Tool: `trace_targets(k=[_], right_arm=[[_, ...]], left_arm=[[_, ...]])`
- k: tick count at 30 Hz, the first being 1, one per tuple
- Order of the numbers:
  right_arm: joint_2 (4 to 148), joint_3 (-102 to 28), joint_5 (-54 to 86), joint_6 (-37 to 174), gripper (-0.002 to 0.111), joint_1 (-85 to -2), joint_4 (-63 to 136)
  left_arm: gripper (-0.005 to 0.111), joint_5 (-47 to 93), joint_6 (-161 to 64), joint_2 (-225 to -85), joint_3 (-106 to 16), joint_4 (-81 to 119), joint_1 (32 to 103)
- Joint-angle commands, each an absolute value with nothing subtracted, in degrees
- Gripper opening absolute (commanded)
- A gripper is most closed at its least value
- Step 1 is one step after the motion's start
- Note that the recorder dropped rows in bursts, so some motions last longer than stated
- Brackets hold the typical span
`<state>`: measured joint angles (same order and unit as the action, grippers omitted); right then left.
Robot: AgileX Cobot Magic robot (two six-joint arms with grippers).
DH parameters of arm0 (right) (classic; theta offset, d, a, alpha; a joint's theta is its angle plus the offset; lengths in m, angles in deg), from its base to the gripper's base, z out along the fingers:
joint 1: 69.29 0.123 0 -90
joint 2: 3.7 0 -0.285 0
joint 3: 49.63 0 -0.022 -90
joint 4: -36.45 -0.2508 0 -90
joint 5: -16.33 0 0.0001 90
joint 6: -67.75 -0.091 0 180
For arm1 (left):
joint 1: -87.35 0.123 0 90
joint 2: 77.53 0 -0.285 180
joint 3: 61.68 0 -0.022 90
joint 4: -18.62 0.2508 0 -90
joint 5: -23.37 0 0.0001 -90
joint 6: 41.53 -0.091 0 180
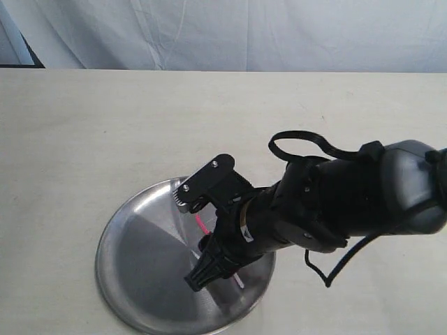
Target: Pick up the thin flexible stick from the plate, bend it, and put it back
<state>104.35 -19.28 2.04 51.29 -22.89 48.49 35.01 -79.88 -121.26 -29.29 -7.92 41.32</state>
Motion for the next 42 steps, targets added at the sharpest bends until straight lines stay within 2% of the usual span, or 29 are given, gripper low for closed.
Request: trace_targets(k=[1,3,4,10,16,23,37,42], right_arm=[[98.62,-19.48,0.1,51.12,0.032,-22.61,46.74],[91.68,-19.48,0.07,51.35,0.006,-21.6,46.74],[87.52,-19.48,0.18,51.35,0.0,-21.15,47.13],[61.56,-19.48,-8.32,51.35,0.0,-21.15,47.6],[49.99,-19.48,-12.57,51.88,0.0,-21.28,58.58],[45.5,-19.48,-17.76,51.66,0.0,-21.28,57.62],[45.04,-19.48,-17.71,51.51,0.0,-21.28,57.62],[39.71,-18.53,-19.12,50.74,0.0,-22.72,56.84]], left_arm=[[0.0,34.54,-67.89,-121.32,-29.52,9.25,42.69],[0.0,37.95,-60.17,-121.32,-29.52,16.66,44.78],[0.0,40.43,-56.8,-121.32,-29.52,19.59,45.85],[0.0,51.65,-52.39,-121.32,-29.52,20.8,47.21],[0.0,50.98,-52.39,-121.32,-29.52,21.86,47.21],[0.0,53.11,-52.4,-121.32,-29.52,22.23,47.21],[0.0,53.11,-52.4,-121.32,-29.52,22.33,47.21],[0.0,53.33,-52.4,-121.32,-29.52,22.63,47.21]])
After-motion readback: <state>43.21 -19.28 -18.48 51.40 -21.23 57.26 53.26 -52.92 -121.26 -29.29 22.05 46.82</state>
